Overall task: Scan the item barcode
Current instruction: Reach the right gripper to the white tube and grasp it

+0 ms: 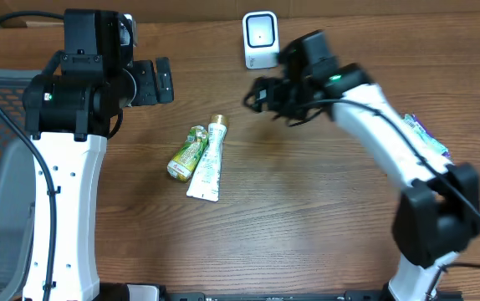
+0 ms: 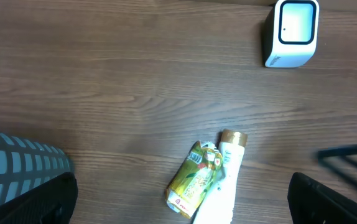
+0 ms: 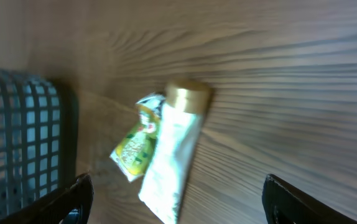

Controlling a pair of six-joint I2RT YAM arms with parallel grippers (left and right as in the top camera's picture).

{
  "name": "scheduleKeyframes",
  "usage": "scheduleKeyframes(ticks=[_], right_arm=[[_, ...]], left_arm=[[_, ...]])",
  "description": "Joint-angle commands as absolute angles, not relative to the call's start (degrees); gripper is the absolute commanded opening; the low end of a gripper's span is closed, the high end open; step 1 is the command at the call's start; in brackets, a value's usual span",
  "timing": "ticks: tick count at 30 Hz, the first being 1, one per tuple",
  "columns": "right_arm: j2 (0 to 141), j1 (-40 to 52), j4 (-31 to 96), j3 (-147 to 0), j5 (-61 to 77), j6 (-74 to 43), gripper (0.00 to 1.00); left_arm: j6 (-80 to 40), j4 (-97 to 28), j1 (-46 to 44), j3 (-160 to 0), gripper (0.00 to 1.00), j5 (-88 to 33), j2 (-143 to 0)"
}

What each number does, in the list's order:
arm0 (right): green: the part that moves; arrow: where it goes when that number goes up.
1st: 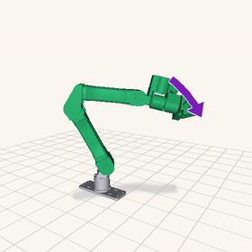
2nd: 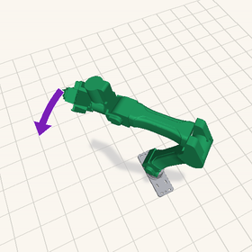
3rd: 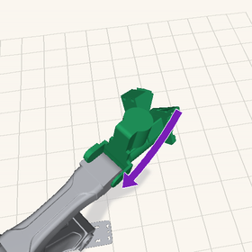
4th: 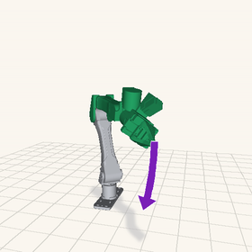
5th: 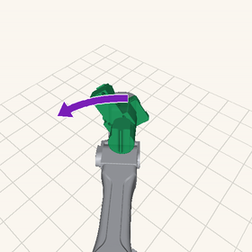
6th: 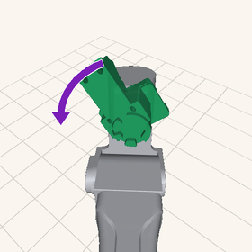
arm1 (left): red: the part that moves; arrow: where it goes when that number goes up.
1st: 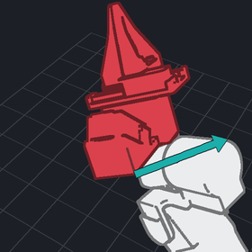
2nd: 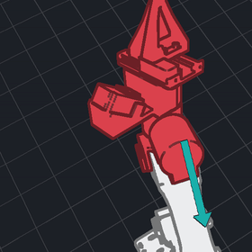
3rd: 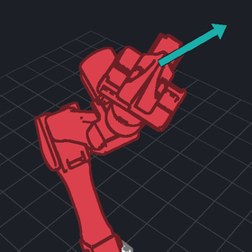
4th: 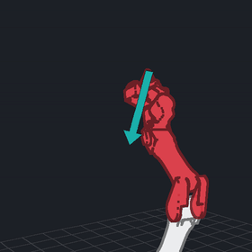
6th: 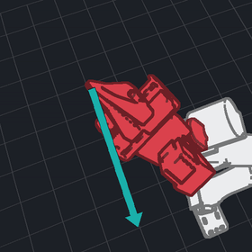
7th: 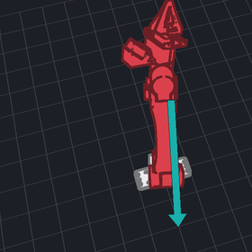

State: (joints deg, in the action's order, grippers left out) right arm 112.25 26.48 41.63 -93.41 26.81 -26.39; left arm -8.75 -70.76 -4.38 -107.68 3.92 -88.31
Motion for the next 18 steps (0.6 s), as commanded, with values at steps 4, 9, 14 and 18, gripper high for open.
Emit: scheduleKeyframes(ticks=[4,9,14,18], right_arm=[[119.92,31.83,35.09,-92.95,28.18,-33.15,0.87],[123.11,33.12,33.63,-92.95,28.18,-34.3,0.82],[124.97,33.8,33.95,-92.92,28.47,-34.57,0.69],[126.61,34.96,33.95,-92.92,29.08,-34.57,0.67]], left_arm=[[-7.68,-70.74,-4.14,-108.42,1.0,4.47,-88.77],[-7.68,-70.74,-4.14,-108.42,1.0,4.47,-88.77],[-7.68,-70.74,-4.14,-108.42,1.0,4.47,-88.77],[-7.68,-70.74,-4.14,-108.42,1.0,4.47,-88.77]])
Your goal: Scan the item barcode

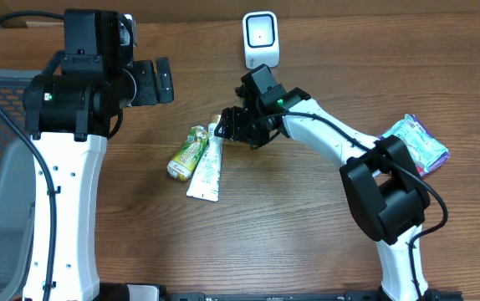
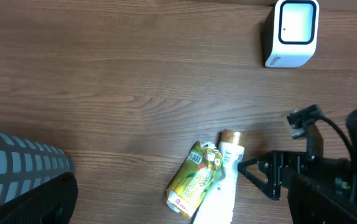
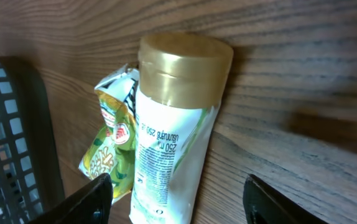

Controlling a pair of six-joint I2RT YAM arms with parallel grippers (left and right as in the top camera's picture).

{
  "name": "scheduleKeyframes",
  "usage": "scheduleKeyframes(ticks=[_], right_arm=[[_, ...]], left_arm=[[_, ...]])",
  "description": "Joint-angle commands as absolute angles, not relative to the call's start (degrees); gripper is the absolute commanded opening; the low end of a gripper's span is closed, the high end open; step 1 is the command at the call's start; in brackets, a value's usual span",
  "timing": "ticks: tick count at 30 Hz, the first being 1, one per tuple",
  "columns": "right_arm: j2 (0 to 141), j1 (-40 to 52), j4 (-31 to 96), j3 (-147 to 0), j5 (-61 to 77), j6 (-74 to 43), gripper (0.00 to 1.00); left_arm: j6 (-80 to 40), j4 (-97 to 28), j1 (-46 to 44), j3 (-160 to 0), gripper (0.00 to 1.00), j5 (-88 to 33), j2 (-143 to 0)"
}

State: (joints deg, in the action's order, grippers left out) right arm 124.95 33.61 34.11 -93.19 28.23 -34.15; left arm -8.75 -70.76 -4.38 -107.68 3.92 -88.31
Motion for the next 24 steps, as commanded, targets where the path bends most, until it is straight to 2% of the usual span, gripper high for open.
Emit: scheduleKeyframes(ticks=[1,9,11,12,15,16,19,24], right_arm=[[127.22,35.24,33.87,-92.92,29.5,-34.61,0.67],[130.37,36.82,32.34,-92.92,30.52,-36.29,0.66],[131.39,36.93,32.16,-92.92,30.48,-37.19,0.6],[131.83,36.91,32.16,-92.92,30.35,-37.6,0.56],[132.25,36.91,32.58,-92.92,30.11,-37.71,0.21],[132.25,36.91,32.67,-92.95,30.11,-37.71,0.15],[131.83,36.49,33.91,-93.06,30.17,-37.47,0.14],[127.42,32.49,40.82,-93.3,29.34,-28.42,0.22]], left_arm=[[-7.68,-70.74,-4.14,-108.42,1.0,4.47,-88.77],[-7.68,-70.74,-4.14,-108.42,0.99,4.47,-88.77],[-7.68,-70.74,-4.14,-108.42,1.0,4.47,-88.77],[-7.68,-70.74,-4.14,-108.42,0.99,4.47,-88.77],[-7.68,-70.74,-4.14,-108.42,1.0,4.47,-88.77],[-7.68,-70.74,-4.14,-108.42,1.0,4.47,-88.77],[-7.68,-70.74,-4.14,-108.42,0.99,4.47,-88.77],[-7.68,-70.74,-4.14,-108.42,1.0,4.47,-88.77]])
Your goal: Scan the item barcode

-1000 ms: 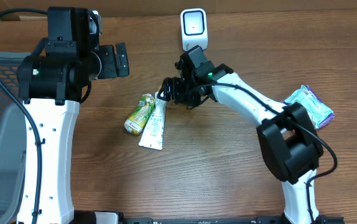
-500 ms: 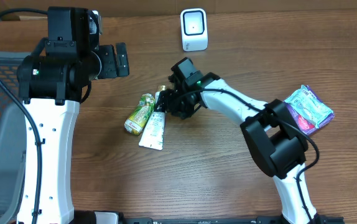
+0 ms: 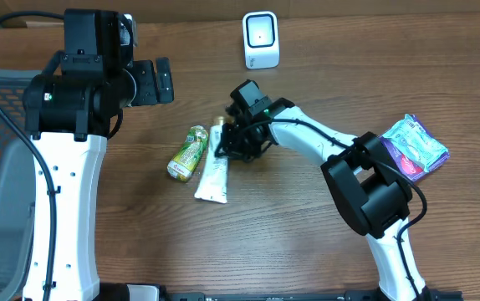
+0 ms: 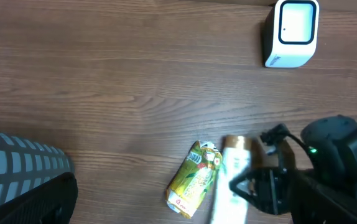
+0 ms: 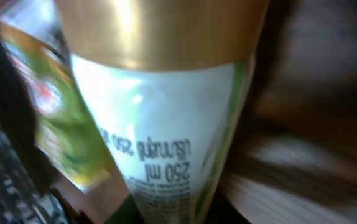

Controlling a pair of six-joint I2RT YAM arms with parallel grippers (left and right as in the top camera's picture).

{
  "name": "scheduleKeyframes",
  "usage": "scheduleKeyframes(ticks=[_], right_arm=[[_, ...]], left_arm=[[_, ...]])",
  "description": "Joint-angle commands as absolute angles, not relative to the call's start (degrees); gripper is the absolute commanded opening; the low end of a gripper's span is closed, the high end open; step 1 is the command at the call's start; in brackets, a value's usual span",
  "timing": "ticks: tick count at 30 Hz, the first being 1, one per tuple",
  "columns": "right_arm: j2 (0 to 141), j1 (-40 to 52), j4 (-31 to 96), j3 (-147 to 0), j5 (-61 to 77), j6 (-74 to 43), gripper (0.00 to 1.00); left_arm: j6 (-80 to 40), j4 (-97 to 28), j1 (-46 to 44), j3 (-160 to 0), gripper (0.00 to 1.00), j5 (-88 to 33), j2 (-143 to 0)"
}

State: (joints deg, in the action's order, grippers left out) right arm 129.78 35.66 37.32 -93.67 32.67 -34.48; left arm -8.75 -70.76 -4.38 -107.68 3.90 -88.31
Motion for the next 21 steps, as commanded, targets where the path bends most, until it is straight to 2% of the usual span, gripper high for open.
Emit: scheduleKeyframes(ticks=[1,7,8,10,21], right_arm=[[124.81,30.33,46.15,-93.97,25.65,-24.6,0.24],[120.2,26.55,58.54,-95.0,9.87,-14.92,0.31],[120.22,26.55,59.33,-95.0,6.68,-14.2,0.38],[120.09,26.55,59.72,-95.11,6.48,-12.82,0.42],[112.71,22.26,64.2,-98.17,10.35,-22.13,0.43]], left_arm=[[-7.68,-70.74,-4.14,-108.42,1.0,4.47,-88.77],[-7.68,-70.74,-4.14,-108.42,1.0,4.47,-88.77],[-7.68,-70.74,-4.14,-108.42,1.0,4.47,-88.77],[-7.68,-70.74,-4.14,-108.42,1.0,4.47,-88.77],[-7.68,-70.74,-4.14,-108.42,1.0,4.47,-88.77]])
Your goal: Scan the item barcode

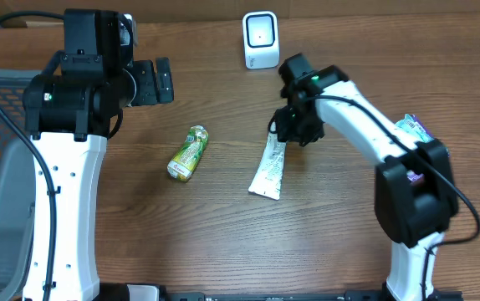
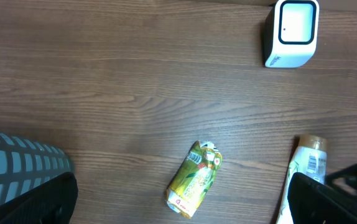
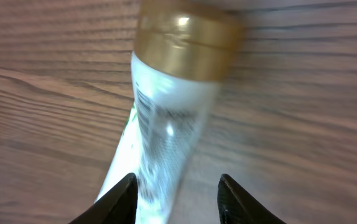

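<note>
A white tube with a gold cap (image 1: pixel 268 170) lies on the wooden table, cap toward the scanner (image 1: pixel 260 39), which stands at the back. In the right wrist view the blurred tube (image 3: pixel 166 118) runs between my right gripper's (image 3: pixel 178 199) fingers, close to the left one with a gap on the right; the jaws stand apart. From overhead the right gripper (image 1: pixel 292 132) is over the cap end. My left gripper (image 1: pixel 154 81) hangs open at the back left, far from the tube (image 2: pixel 304 171).
A green pouch (image 1: pixel 188 152) lies left of the tube. A dark wire basket stands at the left edge. A pale blue packet (image 1: pixel 416 130) lies at the right, partly behind the right arm.
The tube has moved right, away from the green pouch, and now lies apart from it. My right gripper has moved right with it, and its fingers now show apart around the tube.
The tube lay against the green pouch while my right gripper was near the scanner. Then the gripper was open at the tube's cap, then pressed close over the tube, which had turned slightly. Now tube and gripper are farther right. The left arm stayed put.
</note>
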Controlling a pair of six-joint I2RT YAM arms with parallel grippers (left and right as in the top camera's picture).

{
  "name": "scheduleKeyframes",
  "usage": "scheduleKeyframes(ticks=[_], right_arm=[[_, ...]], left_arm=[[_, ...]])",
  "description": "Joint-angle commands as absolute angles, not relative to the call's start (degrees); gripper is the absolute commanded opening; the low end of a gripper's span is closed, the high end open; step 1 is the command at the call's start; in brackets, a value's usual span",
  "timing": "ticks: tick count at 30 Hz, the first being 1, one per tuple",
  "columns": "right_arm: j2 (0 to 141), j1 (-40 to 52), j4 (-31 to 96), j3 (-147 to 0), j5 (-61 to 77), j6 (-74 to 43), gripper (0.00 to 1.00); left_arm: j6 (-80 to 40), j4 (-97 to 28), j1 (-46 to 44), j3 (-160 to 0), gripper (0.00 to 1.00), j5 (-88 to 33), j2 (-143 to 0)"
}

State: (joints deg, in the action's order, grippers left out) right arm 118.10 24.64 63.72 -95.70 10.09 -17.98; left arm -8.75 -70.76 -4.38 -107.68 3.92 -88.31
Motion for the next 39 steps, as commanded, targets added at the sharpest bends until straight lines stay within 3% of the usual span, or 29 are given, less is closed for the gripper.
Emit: scheduleKeyframes(ticks=[1,6,11,13,14,20,26,33,37,39], right_arm=[[112.66,21.47,64.47,-98.17,11.84,-22.11,0.43],[112.95,16.29,63.09,-93.78,25.39,-19.22,0.43],[112.95,14.17,55.77,-85.54,34.61,-17.98,0.28],[112.95,14.35,53.12,-82.67,34.83,-18.85,0.27],[112.95,14.55,51.81,-81.38,34.85,-19.81,0.28],[113.01,14.94,46.22,-76.23,38.26,-21.5,0.57],[113.06,15.53,38.7,-70.06,42.61,-25.65,0.59],[113.06,18.39,23.53,-62.74,42.94,-38.54,0.59],[113.06,18.44,21.26,-62.24,40.4,-42.13,0.52],[113.06,18.44,20.84,-62.24,39.66,-42.24,0.33]], left_arm=[[-7.68,-70.74,-4.14,-108.42,0.99,4.47,-88.77],[-7.68,-70.74,-4.14,-108.42,0.99,4.47,-88.77],[-7.68,-70.74,-4.14,-108.42,1.0,4.47,-88.77],[-7.68,-70.74,-4.14,-108.42,1.0,4.47,-88.77],[-7.68,-70.74,-4.14,-108.42,1.0,4.47,-88.77],[-7.68,-70.74,-4.14,-108.42,0.99,4.47,-88.77],[-7.68,-70.74,-4.14,-108.42,1.0,4.47,-88.77],[-7.68,-70.74,-4.14,-108.42,1.0,4.47,-88.77],[-7.68,-70.74,-4.14,-108.42,1.0,4.47,-88.77],[-7.68,-70.74,-4.14,-108.42,1.0,4.47,-88.77]])
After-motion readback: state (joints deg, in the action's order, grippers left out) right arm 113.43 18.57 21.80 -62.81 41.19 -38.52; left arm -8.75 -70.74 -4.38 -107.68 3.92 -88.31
